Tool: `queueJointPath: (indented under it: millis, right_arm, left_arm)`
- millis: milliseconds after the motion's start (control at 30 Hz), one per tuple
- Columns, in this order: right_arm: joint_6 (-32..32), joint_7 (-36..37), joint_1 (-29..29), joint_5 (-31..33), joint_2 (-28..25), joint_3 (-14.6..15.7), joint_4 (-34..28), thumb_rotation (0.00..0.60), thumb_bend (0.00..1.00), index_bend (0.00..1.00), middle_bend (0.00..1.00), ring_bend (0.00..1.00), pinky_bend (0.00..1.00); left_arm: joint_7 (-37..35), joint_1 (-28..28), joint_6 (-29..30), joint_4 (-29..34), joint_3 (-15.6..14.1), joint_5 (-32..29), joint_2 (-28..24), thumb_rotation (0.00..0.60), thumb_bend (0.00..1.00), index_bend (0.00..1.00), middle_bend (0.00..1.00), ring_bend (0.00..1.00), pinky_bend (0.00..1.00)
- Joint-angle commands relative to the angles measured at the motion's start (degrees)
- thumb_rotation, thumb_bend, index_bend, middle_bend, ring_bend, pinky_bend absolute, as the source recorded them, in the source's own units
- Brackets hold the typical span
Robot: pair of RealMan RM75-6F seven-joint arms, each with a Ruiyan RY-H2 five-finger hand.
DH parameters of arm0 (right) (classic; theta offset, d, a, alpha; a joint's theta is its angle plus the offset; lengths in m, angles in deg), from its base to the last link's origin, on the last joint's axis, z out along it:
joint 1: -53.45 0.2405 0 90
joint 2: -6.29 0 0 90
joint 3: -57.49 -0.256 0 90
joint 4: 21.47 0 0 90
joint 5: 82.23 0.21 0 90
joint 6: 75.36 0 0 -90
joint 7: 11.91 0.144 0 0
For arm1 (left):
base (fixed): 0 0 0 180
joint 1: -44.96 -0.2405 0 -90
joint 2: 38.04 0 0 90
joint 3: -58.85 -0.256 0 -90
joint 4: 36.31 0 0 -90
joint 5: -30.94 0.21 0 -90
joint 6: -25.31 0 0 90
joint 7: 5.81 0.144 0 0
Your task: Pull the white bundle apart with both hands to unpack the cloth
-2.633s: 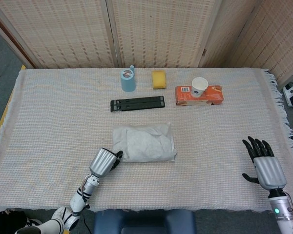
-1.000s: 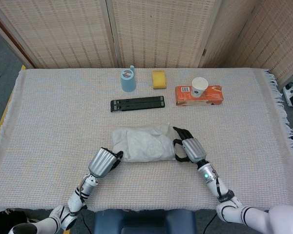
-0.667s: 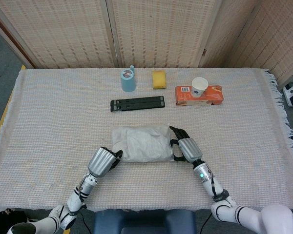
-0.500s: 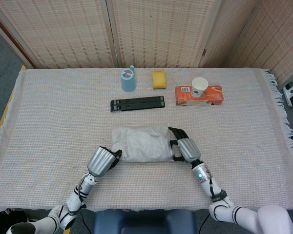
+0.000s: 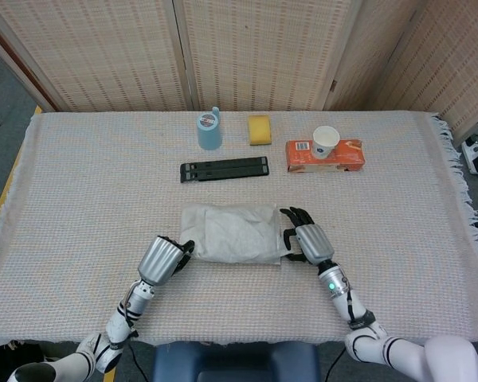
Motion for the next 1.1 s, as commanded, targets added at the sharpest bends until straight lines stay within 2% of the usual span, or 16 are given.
queueJointPath:
  millis: [33, 600, 1100]
  right_arm:
    - [-0.2, -0.1, -0.3, 0.2, -0.6, 0.1, -0.3, 0.600, 0.39, 0.71, 0.09, 0.00, 0.00]
    - [-1.1, -0.8, -0.9, 0.6, -2.2, 0.1, -0.9, 0.600, 0.40, 0.71, 0.09, 0.00, 0.00]
    - [-2.1, -1.8, -2.5, 2.9, -8.1, -1.6, -1.1, 0.600, 0.40, 0.71, 0.09, 0.00, 0.00]
  left_arm:
    - [0.1, 0.0, 0.0, -0.1, 0.2, -0.3, -0.1, 0.600, 0.59, 0.73, 1.00, 1.00, 1.00]
    - [1.2, 0.2, 0.8, 0.5, 0.8, -0.5, -0.8, 0.600, 0.60, 0.73, 1.00, 1.00, 1.00]
    - [-1.6, 0.0, 1.0, -3.7, 2.8, -2.9, -4.2, 0.600, 0.60, 0.73, 1.00, 1.00, 1.00]
